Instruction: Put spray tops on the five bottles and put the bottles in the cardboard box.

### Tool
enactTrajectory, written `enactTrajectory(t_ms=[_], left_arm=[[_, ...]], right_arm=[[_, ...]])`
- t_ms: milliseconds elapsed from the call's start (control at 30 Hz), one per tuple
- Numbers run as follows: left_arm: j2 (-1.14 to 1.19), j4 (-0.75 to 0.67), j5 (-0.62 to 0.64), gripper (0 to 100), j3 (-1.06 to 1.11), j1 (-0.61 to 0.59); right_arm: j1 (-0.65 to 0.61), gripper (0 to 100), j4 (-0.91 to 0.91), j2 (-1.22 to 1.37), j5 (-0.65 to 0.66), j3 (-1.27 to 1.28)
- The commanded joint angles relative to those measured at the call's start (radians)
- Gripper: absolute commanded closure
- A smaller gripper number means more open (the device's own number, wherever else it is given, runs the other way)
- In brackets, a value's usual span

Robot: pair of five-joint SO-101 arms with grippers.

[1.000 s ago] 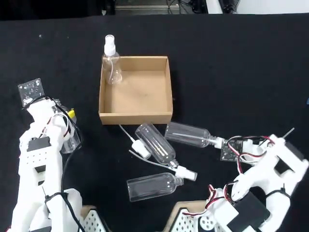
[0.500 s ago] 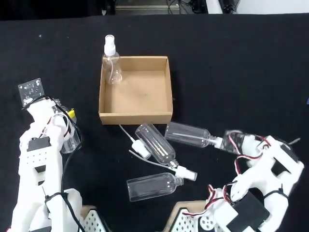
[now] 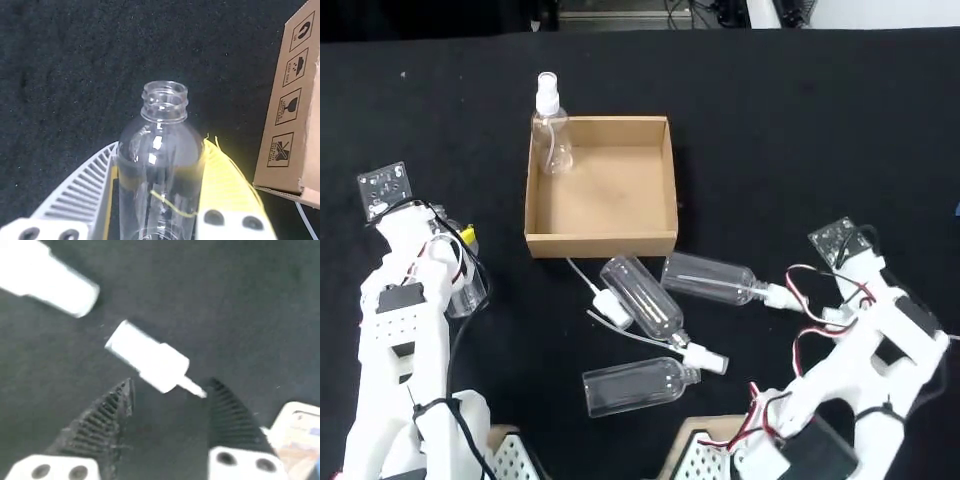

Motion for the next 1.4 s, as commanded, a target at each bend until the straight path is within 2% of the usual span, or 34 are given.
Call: enactTrajectory(t_ms=[0,67,167,467,767,900,967,1067,1167,1300,1367], left_arm=[[-0.034,-0.02,0.008,87,-0.018,0.015],[-0.034,-0.02,0.008,87,-0.018,0.015],[-0.034,-0.02,0.008,87,-0.016,0.015],[-0.034,-0.02,0.006,87,-0.016,0.01],[-0.034,-0.02,0.003,87,-0.015,0.015],[-0.034,-0.02,0.003,87,-0.018,0.015],[-0.034,-0.02,0.003,87,-0.019,0.015],[-0.034,-0.02,0.003,87,-0.021,0.015],[-0.034,-0.02,0.003,87,-0.021,0.015],[-0.034,-0.02,0.005,87,-0.019,0.015],[-0.034,-0.02,0.005,87,-0.019,0.015]], right_arm=[[-0.003,72.9,0.052,-0.073,-0.014,-0.019],[-0.003,72.8,0.02,-0.073,0.012,-0.031],[-0.026,73.0,0.0,-0.041,0.186,-0.036],[-0.032,73.0,0.037,0.105,0.571,-0.101],[-0.031,74.0,-0.124,0.262,0.583,-0.122],[-0.034,89.2,-0.123,0.277,0.572,-0.12],[-0.04,98.2,-0.123,0.257,0.546,-0.125],[-0.034,96.6,-0.114,0.191,0.434,-0.134],[-0.034,96.6,-0.077,0.111,0.187,-0.136],[-0.012,96.2,-0.002,0.061,-0.285,-0.137],[0.005,96.2,0.021,0.064,-0.44,-0.15]])
